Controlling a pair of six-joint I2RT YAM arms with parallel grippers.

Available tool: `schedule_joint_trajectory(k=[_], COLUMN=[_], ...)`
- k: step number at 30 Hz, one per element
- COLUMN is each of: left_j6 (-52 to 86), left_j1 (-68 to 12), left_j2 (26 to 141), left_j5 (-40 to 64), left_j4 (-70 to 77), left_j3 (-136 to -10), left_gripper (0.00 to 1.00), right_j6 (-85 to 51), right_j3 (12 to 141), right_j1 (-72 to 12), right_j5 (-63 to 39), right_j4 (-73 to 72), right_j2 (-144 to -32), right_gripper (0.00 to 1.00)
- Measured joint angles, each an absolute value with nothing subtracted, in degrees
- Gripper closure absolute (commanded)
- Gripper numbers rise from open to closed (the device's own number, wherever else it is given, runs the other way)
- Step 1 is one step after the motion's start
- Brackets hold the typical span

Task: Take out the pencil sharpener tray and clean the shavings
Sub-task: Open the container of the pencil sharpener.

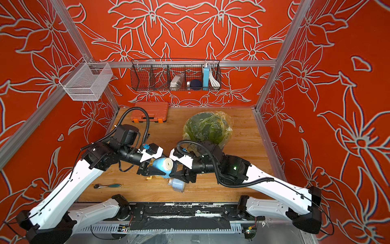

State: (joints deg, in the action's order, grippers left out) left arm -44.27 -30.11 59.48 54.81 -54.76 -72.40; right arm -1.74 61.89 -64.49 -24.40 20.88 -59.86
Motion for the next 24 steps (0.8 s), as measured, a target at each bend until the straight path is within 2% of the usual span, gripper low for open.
schedule_joint_trajectory(k=[3, 4, 6, 7, 24], left_j6=[-44.2, -44.3, -44.3, -44.3, -47.0], left_j1=[-30.1, -30.1, -30.2, -30.4, -34.2], left_j2=[59.5, 59.5, 59.5, 59.5, 60.9], left_j5=[54.8, 54.8, 54.7, 54.7, 51.4], left_j4=[-54.8, -54.8, -54.8, -54.9, -55.7], left_j3=[-72.4, -72.3, -72.3, -72.3, -72.3], left_gripper=[1.0, 1.0, 1.0, 1.0, 1.0], right_j6=[-1.8, -1.8, -1.8, -1.8, -1.6], right_j3=[61.9, 61.9, 61.9, 61.9, 61.9], right_j1=[-64.5, -64.5, -64.5, -64.5, -64.8], right_j5=[-24.4, -24.4, -24.4, -24.3, -21.2], right_j4=[21.0, 21.0, 21.1, 21.1, 27.8], right_j2=[-59.9, -59.9, -59.9, -59.9, -55.3], right_gripper=[0.6, 0.71, 0.98, 1.0, 1.0])
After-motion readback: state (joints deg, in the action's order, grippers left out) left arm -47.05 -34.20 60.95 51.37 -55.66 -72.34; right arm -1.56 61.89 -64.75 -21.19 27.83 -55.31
